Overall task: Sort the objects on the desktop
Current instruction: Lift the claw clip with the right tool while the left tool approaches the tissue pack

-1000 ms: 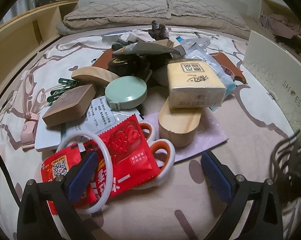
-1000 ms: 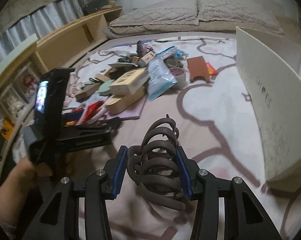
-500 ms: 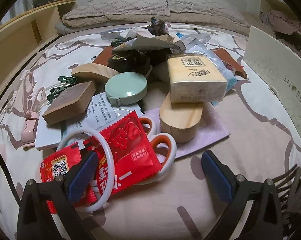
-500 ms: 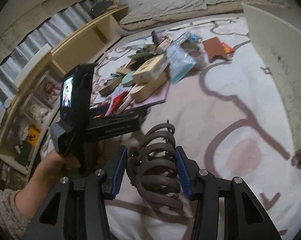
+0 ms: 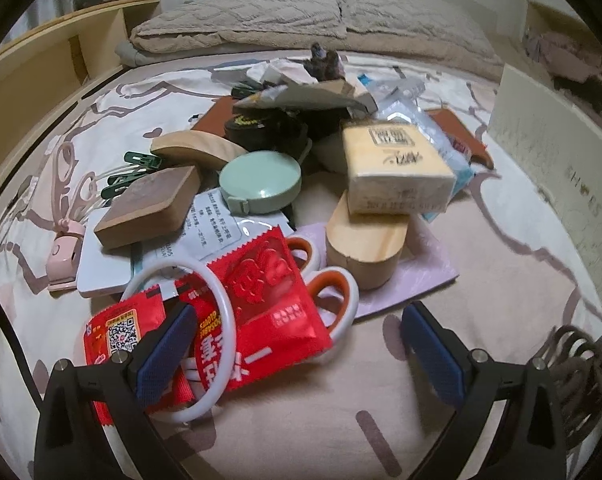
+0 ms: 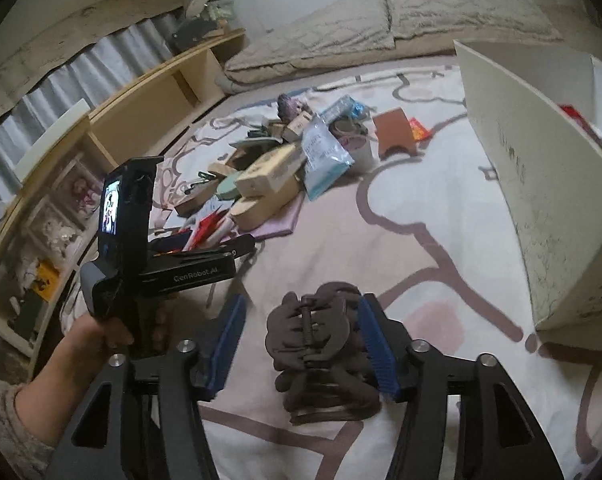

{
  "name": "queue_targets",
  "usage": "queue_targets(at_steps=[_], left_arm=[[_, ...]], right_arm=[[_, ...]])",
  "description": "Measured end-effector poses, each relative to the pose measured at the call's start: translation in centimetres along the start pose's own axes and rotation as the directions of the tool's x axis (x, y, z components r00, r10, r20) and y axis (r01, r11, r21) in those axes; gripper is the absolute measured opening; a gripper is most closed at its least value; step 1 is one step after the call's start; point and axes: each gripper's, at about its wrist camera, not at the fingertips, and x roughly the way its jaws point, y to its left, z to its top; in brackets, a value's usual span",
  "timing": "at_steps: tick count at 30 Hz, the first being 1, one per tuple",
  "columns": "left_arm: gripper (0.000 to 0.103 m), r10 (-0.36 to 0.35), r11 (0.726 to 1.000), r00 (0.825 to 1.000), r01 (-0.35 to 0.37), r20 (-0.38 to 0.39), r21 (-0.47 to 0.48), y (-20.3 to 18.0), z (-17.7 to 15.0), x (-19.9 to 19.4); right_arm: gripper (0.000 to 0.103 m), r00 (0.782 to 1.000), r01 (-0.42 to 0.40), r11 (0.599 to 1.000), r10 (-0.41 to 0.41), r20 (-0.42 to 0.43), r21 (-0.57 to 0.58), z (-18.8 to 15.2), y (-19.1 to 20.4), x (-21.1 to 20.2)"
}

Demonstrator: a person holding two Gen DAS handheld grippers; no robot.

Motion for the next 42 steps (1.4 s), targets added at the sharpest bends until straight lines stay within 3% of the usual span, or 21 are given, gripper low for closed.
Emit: queue_targets(at_steps=[5,11,23,30,34,37,39,42], left_arm=[[0.100,-0.037,0.999,0.998,0.038,0.052,-0.027,0.1,0.5,-1.1],[0.100,-0.077,0.996,0.992,0.080,0.105,-0.026,-0.5,1.4,-1.9],[0.099,-0.131,0.985,0.980,0.146,0.151,-0.094,-1.2,4.1,-0.5],[0.089,-0.150,0.982,0.980,0.163,0.129,-0.098,-1.3,4.3,0.5],[0.085,-0.123,0.987,0.984,0.136,0.132,-0.088,-1.8,4.5,0.8],[0.071,-0.129,0.988,0.984,0.139,0.119,-0.073,-2.2,4.4,1.1],[0.056,-0.134,0.988,0.985,0.141,0.110,-0.063,-2.4,4.4,1.3],[0.054,-0.135,0.988,0.984,0.143,0.113,-0.061,-2.3,4.3,1.1]], right_arm=[[0.062,1.000,0.008,0.999,-0.008,-0.005,-0.050,-0.3,1.2,0.1],[0.062,0.995,0.091,0.991,-0.094,-0.028,-0.100,-0.6,2.0,1.0],[0.062,0.989,0.127,0.990,-0.131,-0.068,-0.059,-0.5,1.2,1.8],[0.062,0.981,0.165,0.983,-0.171,-0.087,-0.080,-0.6,1.4,2.5],[0.062,0.978,0.184,0.978,-0.193,-0.082,-0.097,-0.8,1.6,2.6],[0.062,0.974,0.203,0.972,-0.213,-0.072,-0.117,-0.9,2.0,2.7],[0.062,0.973,0.214,0.968,-0.223,-0.063,-0.131,-1.0,2.2,2.8],[0.062,0.973,0.213,0.967,-0.223,-0.061,-0.137,-1.0,2.3,2.9]])
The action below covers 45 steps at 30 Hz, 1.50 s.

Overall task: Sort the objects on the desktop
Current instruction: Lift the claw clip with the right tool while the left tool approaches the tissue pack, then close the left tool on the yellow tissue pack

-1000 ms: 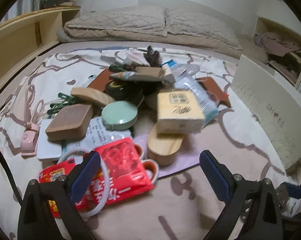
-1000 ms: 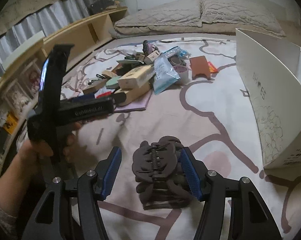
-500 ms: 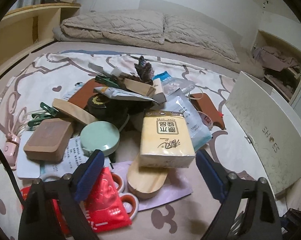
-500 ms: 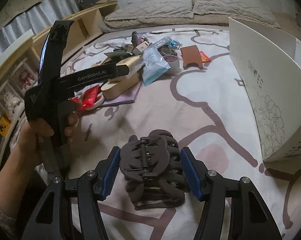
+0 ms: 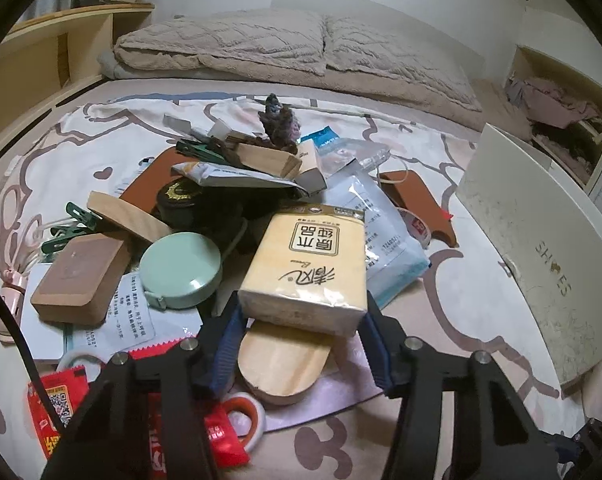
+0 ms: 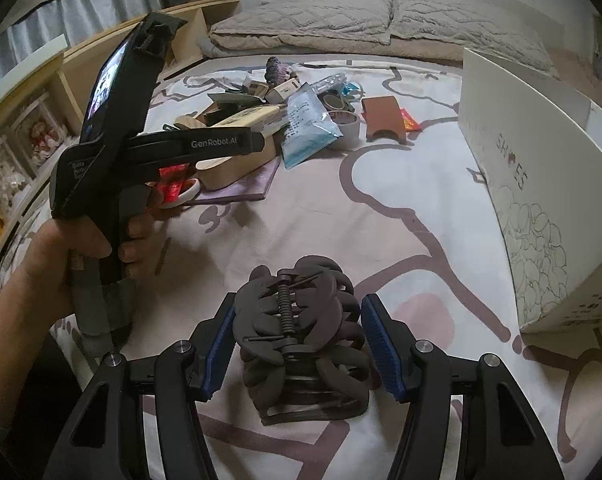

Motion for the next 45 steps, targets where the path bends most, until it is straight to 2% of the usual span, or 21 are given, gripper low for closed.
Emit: queue_targets(at_steps=[11,16,19,22,29,32,37,45], left_arm=[[0.053,-0.009,0.998,1.000,0.009,0.002,0.055,-0.8,-0.6,-2.0],[0.053,-0.014,0.994,0.999,0.017,-0.031,0.105,-1.3,-1.8,-3.4],[0.053,0.016,0.990,0.997,-0.005,-0.074,0.144,-1.4,-2.5,-4.3],[0.053,0.016,0.985,0.995,0.000,-0.094,0.174,-1.4,-3.0,-5.5],[0.053,-0.028,0.975,0.993,0.053,-0.116,0.217,-1.3,-5.2,-7.5],[0.053,-0.042,0.968,0.987,0.078,-0.154,0.238,-1.2,-6.7,-7.6],[0.053,-0.025,0.960,0.979,0.079,-0.200,0.267,-1.5,-8.6,-7.5],[0.054,0.011,0.951,0.978,0.055,-0.210,0.303,-2.0,-9.8,-7.5]], right_arm=[[0.065,0.998,-0.027,0.999,0.028,-0.053,0.031,-0.1,-0.2,0.9],[0.065,0.998,-0.037,0.998,0.040,-0.056,0.045,-0.1,-0.4,0.7],[0.065,0.997,-0.048,0.997,0.052,-0.059,0.063,-0.1,-0.6,0.6],[0.065,0.997,-0.046,0.997,0.050,-0.061,0.063,-0.2,-0.6,0.6],[0.065,0.997,-0.042,0.997,0.046,-0.065,0.060,-0.2,-0.4,0.5],[0.065,0.997,-0.038,0.998,0.042,-0.065,0.057,-0.2,-0.4,0.6],[0.065,0.997,-0.039,0.997,0.044,-0.070,0.060,-0.2,-0.5,0.7],[0.066,0.997,-0.004,1.000,0.005,-0.076,0.023,-0.3,0.1,0.9]])
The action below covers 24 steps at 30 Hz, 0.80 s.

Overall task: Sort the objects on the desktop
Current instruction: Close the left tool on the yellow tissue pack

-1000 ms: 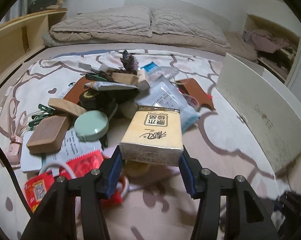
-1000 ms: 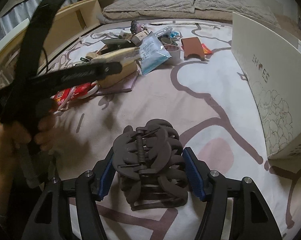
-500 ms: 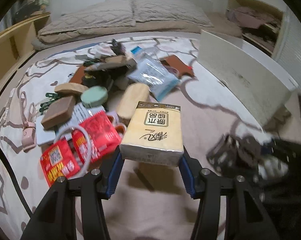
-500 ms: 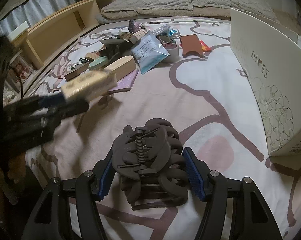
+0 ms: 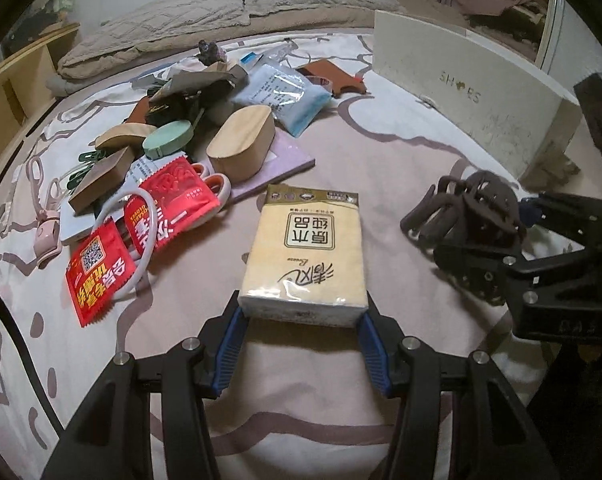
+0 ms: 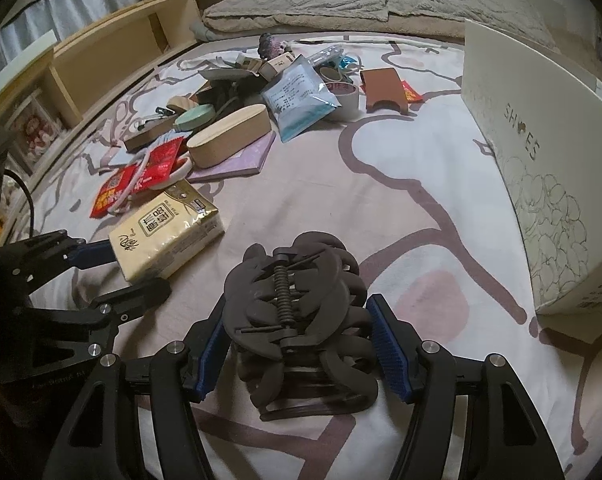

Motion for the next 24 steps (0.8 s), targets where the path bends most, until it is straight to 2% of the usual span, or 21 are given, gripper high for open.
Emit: queue_targets(at_steps=[8,12,20,24], left_arm=[[0.066,0.045,0.999,0.999,-0.046,-0.017,-0.030,1.1,0.0,0.2],[0.077,0.090,0.995,0.995,-0.091,-0.036,-0.047,2.2,0.0,0.4],[0.079,0.160,0.975,0.986,-0.166,-0.056,-0.147,5.2,0.2,0.6],[0.079,0.170,0.960,0.983,-0.181,-0.069,-0.212,6.5,0.1,0.7]], right_arm=[[0.067,0.999,0.035,0.999,-0.036,-0.012,-0.026,-0.2,0.4,0.2],[0.067,0.998,0.059,0.997,-0.060,-0.014,-0.054,-0.3,0.8,0.2],[0.067,0.998,0.060,0.996,-0.062,-0.025,-0.060,-0.4,0.7,0.1],[0.067,0.997,0.061,0.996,-0.064,-0.042,-0.063,-0.6,0.7,-0.1]])
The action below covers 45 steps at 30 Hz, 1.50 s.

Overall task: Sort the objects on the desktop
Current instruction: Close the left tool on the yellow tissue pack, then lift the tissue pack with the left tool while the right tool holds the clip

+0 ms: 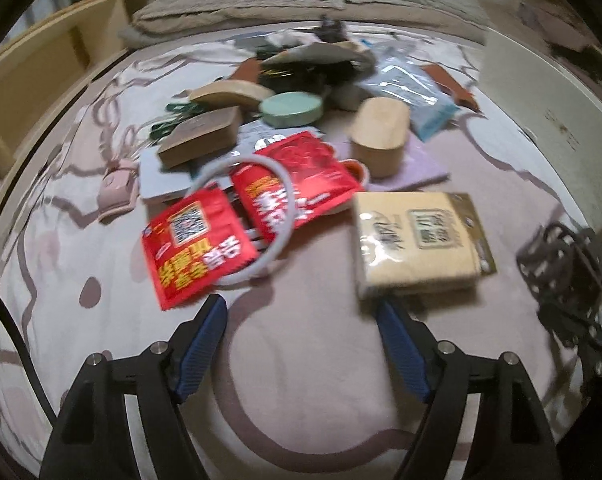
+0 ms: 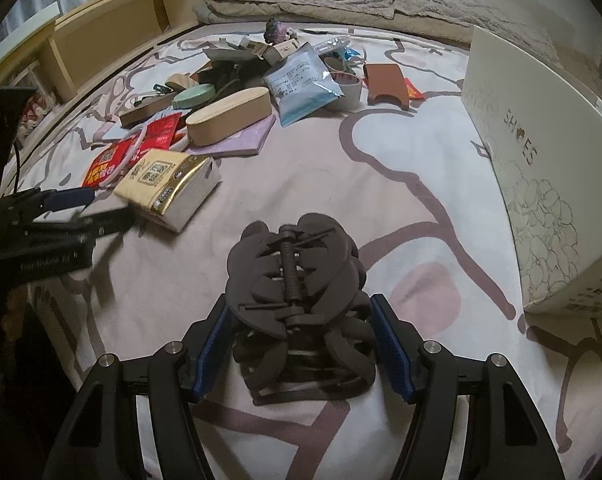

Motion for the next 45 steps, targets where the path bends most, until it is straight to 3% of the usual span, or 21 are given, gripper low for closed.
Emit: queue_targets(at_steps=[5,8,18,30,37,41,45], left_arm=[[0.080,-0.098,0.995,0.995,0.098,0.012,-0.024,0.3,0.1,-0.6],[0.090,-0.161,0.987,0.986,0.162,0.045,-0.017,-0.5,0.3,-1.4],[0.093,-0.231,0.973,0.969,0.232,0.087,-0.002,-3.3,1.0,-1.4],[0.092,-0.187,0.977,0.979,0.194,0.079,-0.085,-4.2,1.5,0.9],[0.095,-0.120,0.992,0.989,0.124,0.087,-0.039,-5.1,1.4,1.9],[0.102,-0.112,0.993,0.990,0.115,0.085,-0.033,-5.4,1.4,2.3],[0.103,-0.098,0.994,0.991,0.101,0.087,-0.036,-5.6,1.3,2.5]], right_arm=[[0.067,1.000,0.017,1.000,-0.017,-0.013,-0.019,-0.2,0.3,0.0],[0.066,1.000,0.001,1.000,-0.001,-0.009,0.003,-0.1,-0.1,-0.1],[0.066,1.000,0.015,0.998,-0.015,0.008,0.059,0.7,-1.4,0.1],[0.066,0.999,-0.028,0.990,0.024,0.029,0.137,0.7,-2.9,-0.6],[0.066,1.000,-0.029,0.989,0.027,0.013,0.144,0.8,-2.9,-0.3],[0.066,1.000,-0.027,0.988,0.025,0.014,0.151,0.9,-3.0,-0.1],[0.066,0.999,-0.047,0.983,0.045,0.015,0.180,1.2,-3.5,0.0]])
